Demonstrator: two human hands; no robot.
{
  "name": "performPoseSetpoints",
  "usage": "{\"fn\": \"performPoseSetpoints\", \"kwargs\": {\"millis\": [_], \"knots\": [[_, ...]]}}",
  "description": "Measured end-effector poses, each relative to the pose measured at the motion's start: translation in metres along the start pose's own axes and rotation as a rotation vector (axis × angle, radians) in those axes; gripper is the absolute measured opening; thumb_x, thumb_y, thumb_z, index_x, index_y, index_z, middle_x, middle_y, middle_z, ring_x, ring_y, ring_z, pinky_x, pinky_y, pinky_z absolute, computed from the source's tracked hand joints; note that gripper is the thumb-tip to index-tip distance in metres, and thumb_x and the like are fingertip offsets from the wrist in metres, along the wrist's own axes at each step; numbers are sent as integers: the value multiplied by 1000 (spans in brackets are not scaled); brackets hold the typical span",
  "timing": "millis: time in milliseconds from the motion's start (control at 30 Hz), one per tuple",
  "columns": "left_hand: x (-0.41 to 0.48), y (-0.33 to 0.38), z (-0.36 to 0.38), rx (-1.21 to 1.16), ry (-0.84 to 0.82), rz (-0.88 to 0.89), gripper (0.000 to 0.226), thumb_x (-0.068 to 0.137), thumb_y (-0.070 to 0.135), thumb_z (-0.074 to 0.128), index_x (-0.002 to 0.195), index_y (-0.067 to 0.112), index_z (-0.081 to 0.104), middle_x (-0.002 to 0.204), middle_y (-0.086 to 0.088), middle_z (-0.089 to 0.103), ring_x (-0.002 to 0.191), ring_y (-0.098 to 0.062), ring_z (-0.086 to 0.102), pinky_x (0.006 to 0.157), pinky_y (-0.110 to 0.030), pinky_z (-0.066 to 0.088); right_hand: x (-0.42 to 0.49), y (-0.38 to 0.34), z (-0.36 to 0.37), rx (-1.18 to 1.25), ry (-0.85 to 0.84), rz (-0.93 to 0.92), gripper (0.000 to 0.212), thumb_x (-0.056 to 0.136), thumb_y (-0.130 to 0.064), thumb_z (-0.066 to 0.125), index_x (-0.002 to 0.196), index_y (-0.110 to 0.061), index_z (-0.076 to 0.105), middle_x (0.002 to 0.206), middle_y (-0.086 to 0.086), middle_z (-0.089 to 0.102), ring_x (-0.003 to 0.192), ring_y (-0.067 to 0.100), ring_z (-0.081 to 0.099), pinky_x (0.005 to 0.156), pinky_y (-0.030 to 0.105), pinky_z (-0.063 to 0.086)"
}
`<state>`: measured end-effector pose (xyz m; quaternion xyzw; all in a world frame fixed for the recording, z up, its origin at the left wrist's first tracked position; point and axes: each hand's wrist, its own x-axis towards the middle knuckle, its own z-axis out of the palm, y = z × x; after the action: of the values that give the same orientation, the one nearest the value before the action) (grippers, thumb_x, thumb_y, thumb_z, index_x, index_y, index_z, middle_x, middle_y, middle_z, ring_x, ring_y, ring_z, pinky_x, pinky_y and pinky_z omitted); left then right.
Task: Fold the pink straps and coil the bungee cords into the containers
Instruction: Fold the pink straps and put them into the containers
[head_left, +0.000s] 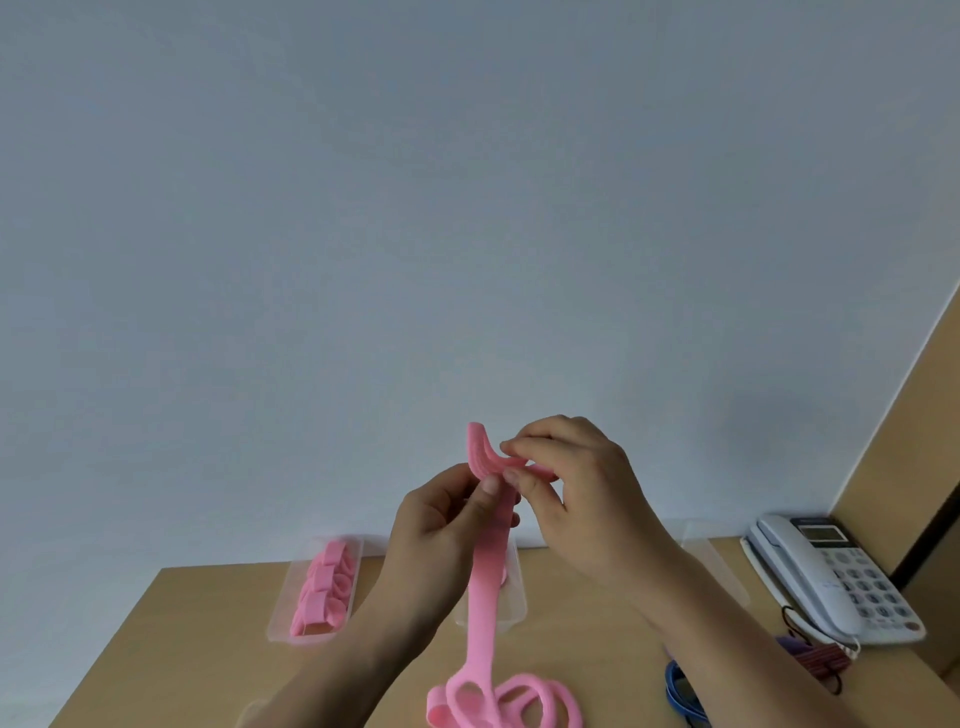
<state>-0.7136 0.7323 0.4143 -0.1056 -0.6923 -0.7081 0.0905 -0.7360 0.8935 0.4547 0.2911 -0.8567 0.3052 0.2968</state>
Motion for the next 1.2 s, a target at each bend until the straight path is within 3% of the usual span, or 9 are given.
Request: {"fn": "performPoseSetpoints", "kwargs": {"millis": [67,233,367,433,600,833,933,1033,1200], "knots": [[0,-3,0,17,5,-9,23,94,45,59,102,37,79,96,0,79,92,-19,76,75,-34,62,-1,1,1,10,3,13,17,89,-12,73,106,-11,76,99,-3,67,92,17,60,77,33,55],[1,-7,0,28,35,-45,20,97,37,62,98,35,81,93,1,80,92,-21,76,72,-34,64,-4,-1,2,-69,-43,-15,9,89,-11,71,97,-13,72,98,-5,62,93,15,56,73,33,54],[2,-7,1,17,76,-147,22,102,28,65,89,23,82,90,-15,78,92,-42,71,82,-60,59,-7,1,5,-134,-38,-20,2,91,-13,69,91,-12,67,96,-4,60,90,17,55,69,36,53],[1,-7,0,15,93,-215,21,98,30,70,86,19,82,92,-19,77,95,-47,69,84,-65,56,-9,3,9,-146,-46,17,3,93,-16,67,92,-13,67,96,-5,60,91,17,54,70,36,52],[-4,-3,-2,-69,46,-284,36,80,40,73,90,6,80,103,-33,70,89,-43,69,100,-67,47,-19,4,22,-151,41,3,3,87,-9,70,87,-11,71,90,-2,63,83,20,59,61,37,54],[-6,0,-8,-142,-101,-227,50,89,53,69,101,5,77,95,-20,74,91,-35,68,95,-59,55,-26,1,34,-142,203,-118,14,87,-9,66,73,-9,64,82,-1,60,74,17,55,55,31,47],[-4,-3,-13,-145,-108,-218,35,91,39,68,106,8,79,103,-18,78,99,-34,75,93,-47,61,-30,2,37,-113,212,-135,10,86,-8,66,79,-15,65,87,1,62,75,19,57,54,34,49],[-3,-7,-19,-145,-103,-224,23,93,20,66,107,8,79,103,-20,79,100,-33,76,84,-33,62,-32,1,36,-86,177,-105,22,79,-4,74,87,-23,66,94,1,64,81,20,61,58,33,52],[-6,-7,-22,-109,-38,-232,29,87,21,68,110,8,78,107,-18,78,105,-37,74,100,-52,57,-32,-1,32,23,113,17,10,83,-20,70,87,-22,78,100,-7,67,94,13,63,73,33,55]]}}
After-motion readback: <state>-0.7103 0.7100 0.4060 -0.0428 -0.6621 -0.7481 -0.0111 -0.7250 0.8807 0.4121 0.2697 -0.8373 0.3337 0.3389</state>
